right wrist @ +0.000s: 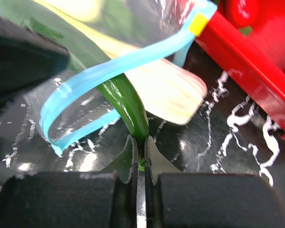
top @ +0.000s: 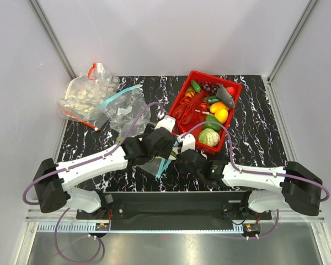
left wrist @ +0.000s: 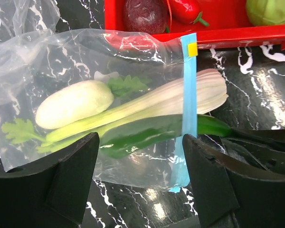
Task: Place the food in the zip-top bag and seal the zipper
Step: Place the fake vegetable in the zipper food storage bag.
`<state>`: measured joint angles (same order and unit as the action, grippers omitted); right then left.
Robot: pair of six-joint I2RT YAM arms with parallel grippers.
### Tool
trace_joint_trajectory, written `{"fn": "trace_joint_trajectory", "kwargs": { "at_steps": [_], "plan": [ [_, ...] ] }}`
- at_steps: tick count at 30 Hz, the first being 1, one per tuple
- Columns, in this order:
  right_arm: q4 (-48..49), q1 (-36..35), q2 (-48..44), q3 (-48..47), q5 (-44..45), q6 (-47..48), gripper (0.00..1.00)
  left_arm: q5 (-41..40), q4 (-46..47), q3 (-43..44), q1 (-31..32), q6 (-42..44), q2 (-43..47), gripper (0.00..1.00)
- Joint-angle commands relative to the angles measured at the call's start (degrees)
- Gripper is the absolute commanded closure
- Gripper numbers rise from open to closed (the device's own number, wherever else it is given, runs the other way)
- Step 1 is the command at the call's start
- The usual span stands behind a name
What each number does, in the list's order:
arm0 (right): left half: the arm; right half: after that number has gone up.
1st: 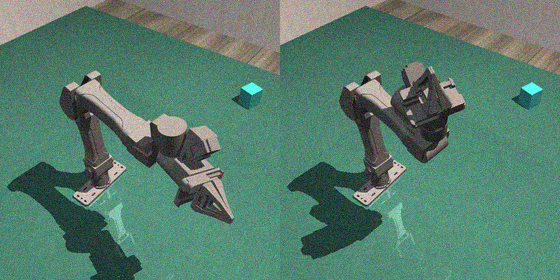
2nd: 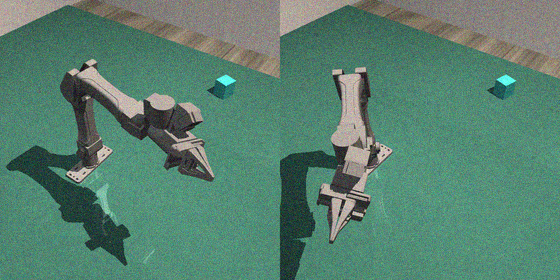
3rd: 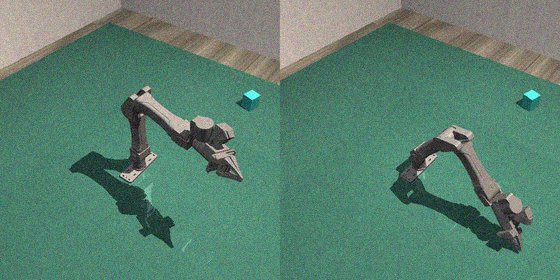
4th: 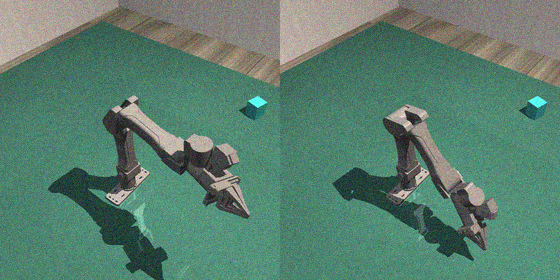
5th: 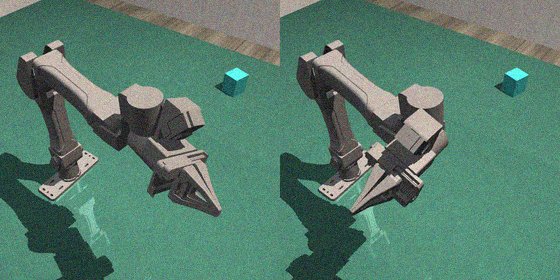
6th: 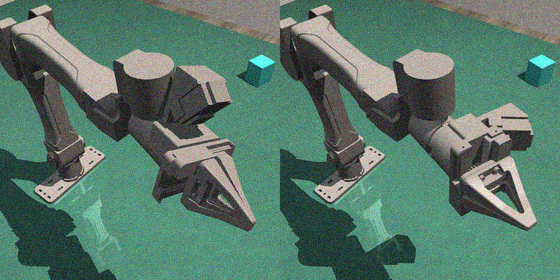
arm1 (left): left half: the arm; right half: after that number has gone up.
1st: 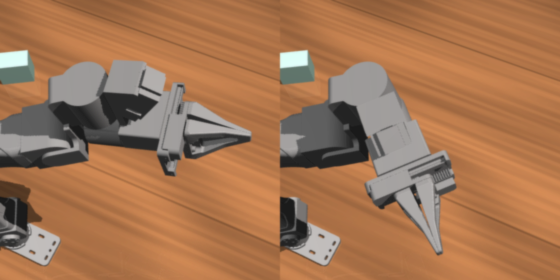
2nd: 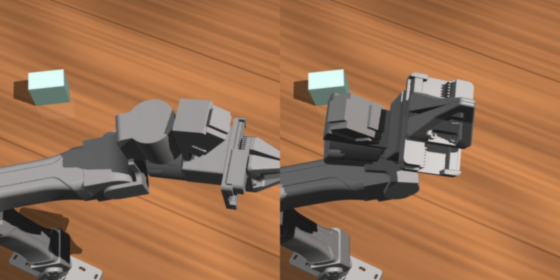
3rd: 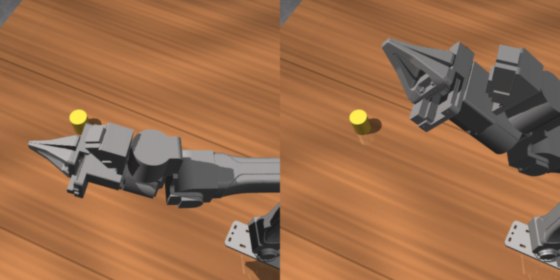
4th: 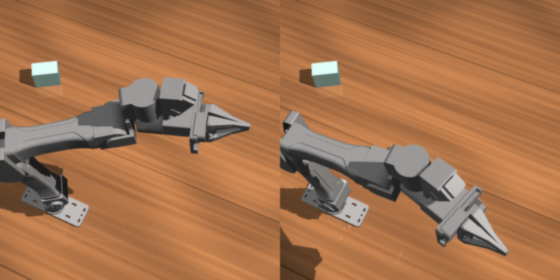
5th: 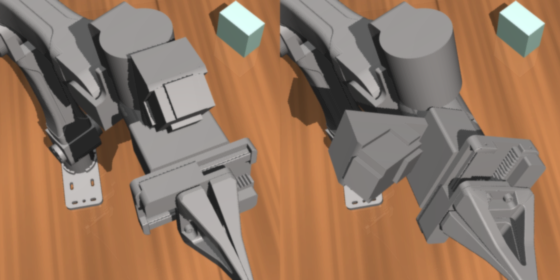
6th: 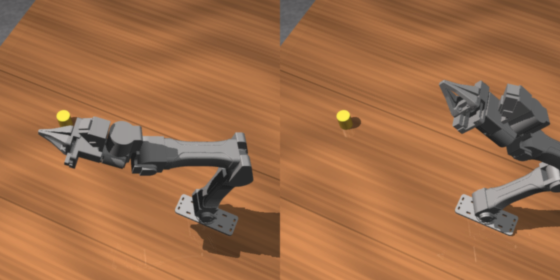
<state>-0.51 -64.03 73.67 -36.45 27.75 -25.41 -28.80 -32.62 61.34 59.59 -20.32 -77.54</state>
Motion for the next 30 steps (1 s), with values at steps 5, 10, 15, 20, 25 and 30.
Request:
{"fn": "trace_joint_trajectory", "kwargs": {
  "at_steps": [5,10,15,20,25,30],
  "plan": [
    [9.74,1.10,-1.69,-2.67,0.82,0.54,1.00,5.68,1.24,-3.51,3.96,1.60,2.74,0.20],
    [10.53,1.01,0.15,-1.87,-0.85,-0.17,1.00,8.23,0.72,4.02,-1.31,3.26,-2.52,0.20],
    [10.71,1.01,1.04,-2.05,-0.33,-0.34,1.00,11.03,-0.25,12.57,-5.97,4.76,-8.95,0.21],
    [10.44,1.01,1.48,-1.79,0.20,-0.78,1.00,13.59,0.72,11.88,-10.54,4.41,-6.14,0.20],
    [10.71,1.01,1.83,-1.61,0.82,-1.48,1.00,16.93,1.77,8.18,-13.71,3.44,-2.45,0.20],
    [8.78,1.27,0.51,-2.48,1.52,-3.33,1.00,19.47,4.22,3.63,-13.71,1.94,0.53,0.20]
  ]
}}
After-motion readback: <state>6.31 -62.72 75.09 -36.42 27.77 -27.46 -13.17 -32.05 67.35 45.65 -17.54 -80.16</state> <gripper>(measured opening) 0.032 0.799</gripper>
